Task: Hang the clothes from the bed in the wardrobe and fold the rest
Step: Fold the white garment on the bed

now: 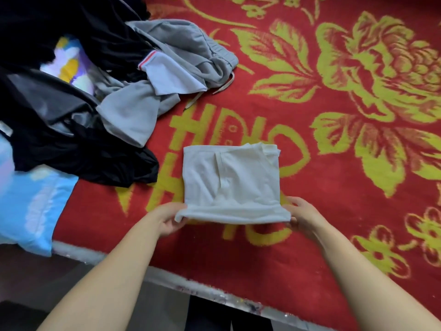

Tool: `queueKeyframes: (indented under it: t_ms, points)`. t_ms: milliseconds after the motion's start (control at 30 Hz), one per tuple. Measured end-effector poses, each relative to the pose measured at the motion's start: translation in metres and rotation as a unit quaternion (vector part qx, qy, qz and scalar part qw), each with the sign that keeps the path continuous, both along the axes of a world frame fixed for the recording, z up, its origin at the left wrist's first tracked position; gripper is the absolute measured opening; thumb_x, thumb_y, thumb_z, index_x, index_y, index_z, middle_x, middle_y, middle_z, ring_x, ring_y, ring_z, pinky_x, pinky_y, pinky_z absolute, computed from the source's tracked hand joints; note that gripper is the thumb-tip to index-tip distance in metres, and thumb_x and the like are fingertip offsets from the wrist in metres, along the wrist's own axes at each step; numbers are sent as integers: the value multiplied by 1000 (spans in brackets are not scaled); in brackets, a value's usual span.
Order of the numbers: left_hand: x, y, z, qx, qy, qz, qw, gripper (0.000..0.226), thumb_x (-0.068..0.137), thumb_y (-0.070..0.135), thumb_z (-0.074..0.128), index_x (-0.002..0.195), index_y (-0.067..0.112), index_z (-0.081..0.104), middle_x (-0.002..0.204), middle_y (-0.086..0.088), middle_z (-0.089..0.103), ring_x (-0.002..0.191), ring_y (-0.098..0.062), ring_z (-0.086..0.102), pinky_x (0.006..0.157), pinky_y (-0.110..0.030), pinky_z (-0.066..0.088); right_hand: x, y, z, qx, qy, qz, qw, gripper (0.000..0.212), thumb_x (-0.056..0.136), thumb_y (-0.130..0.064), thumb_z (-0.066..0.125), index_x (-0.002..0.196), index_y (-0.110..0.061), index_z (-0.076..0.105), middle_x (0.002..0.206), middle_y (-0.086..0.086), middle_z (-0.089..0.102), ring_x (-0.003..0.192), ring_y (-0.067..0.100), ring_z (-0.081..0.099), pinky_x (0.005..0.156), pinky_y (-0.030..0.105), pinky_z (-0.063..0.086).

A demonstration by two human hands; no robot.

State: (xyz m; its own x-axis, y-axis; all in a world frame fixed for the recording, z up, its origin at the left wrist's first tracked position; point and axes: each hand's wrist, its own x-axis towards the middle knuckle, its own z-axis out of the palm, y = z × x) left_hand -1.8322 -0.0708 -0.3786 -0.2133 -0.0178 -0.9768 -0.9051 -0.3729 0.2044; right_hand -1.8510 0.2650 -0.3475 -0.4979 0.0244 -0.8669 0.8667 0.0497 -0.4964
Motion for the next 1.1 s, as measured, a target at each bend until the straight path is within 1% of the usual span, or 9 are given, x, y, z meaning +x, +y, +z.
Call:
queueKeyframes:
  t_ms: [200, 333, 433, 500, 633, 667, 800, 967, 1100]
  points:
    - [-91, 10, 33, -17, 92, 135, 986, 7, 91, -6, 53, 87, -1, 56, 86, -15, 59, 72, -19, 61, 56, -28, 58, -90, -23, 8, -32, -2, -231, 972, 25, 83, 19, 37, 68, 2, 46, 50, 8, 38, 27, 7, 34, 32, 16, 41]
    - [-133, 19, 9, -52, 153, 134, 978, 11, 95, 1, 48, 106, -1, 51, 94, -19, 61, 64, -23, 69, 61, -31, 59, -125, -38, -14, -3, 53, -268, 962, 16, 92, 9, 41, 103, 6, 53, 80, 13, 65, 63, 17, 69, 62, 29, 58]
    - [-128, 29, -18, -177, 232, -29, 956, 49, 93, 21, 56, 138, 8, 41, 115, -18, 59, 100, -30, 64, 83, -37, 51, -113, -45, -37, 175, 178, -58, 967, 39, 95, -5, 43, 134, -10, 46, 112, 8, 62, 99, 19, 61, 83, 32, 49]
    - [-104, 36, -29, -275, 320, -235, 876, 59, 90, 23, 54, 145, 13, 35, 133, -15, 52, 124, -29, 51, 101, -39, 41, -89, -46, -45, 285, 272, 124, 911, 45, 92, -3, 44, 136, -10, 46, 128, 9, 57, 115, 23, 55, 93, 28, 39]
    - [-41, 52, -45, -409, 454, -623, 488, 81, 73, 35, 66, 146, 16, 35, 150, -16, 35, 139, -30, 34, 109, -53, 33, -41, -47, -60, 371, 322, 460, 739, 78, 80, -7, 58, 150, -13, 24, 156, 14, 22, 145, 31, 20, 116, 49, 19]
    - [-34, 56, -49, -427, 424, -669, 437, 92, 66, 37, 73, 147, 20, 33, 152, -16, 31, 141, -30, 31, 107, -55, 31, -35, -48, -63, 391, 311, 517, 695, 82, 81, -11, 59, 152, -17, 17, 159, 11, 12, 148, 29, 7, 116, 55, 9]
    - [-32, 55, -65, -479, 299, -724, 396, 96, 82, 23, 59, 150, 26, -10, 158, -16, -8, 147, -31, -2, 112, -57, 12, -33, -44, -76, 423, 244, 582, 650, 85, 87, -11, 47, 152, -27, -5, 160, 5, -12, 147, 27, -15, 112, 60, -6]
    - [-42, 45, -84, -479, 349, -731, 339, 70, 73, 13, 41, 141, 21, 29, 141, -23, 46, 129, -35, 47, 91, -57, 40, -33, -40, -104, 464, 285, 587, 599, 102, 56, -5, 74, 145, -18, 27, 148, 16, 39, 137, 36, 37, 107, 63, 18]
    - [-46, 47, -86, -479, 347, -730, 343, 68, 74, 9, 38, 141, 21, 40, 139, -24, 47, 127, -36, 49, 87, -59, 45, -39, -44, -111, 463, 342, 558, 598, 84, 77, 1, 57, 151, -17, 21, 155, 21, 22, 142, 42, 22, 113, 62, 11]
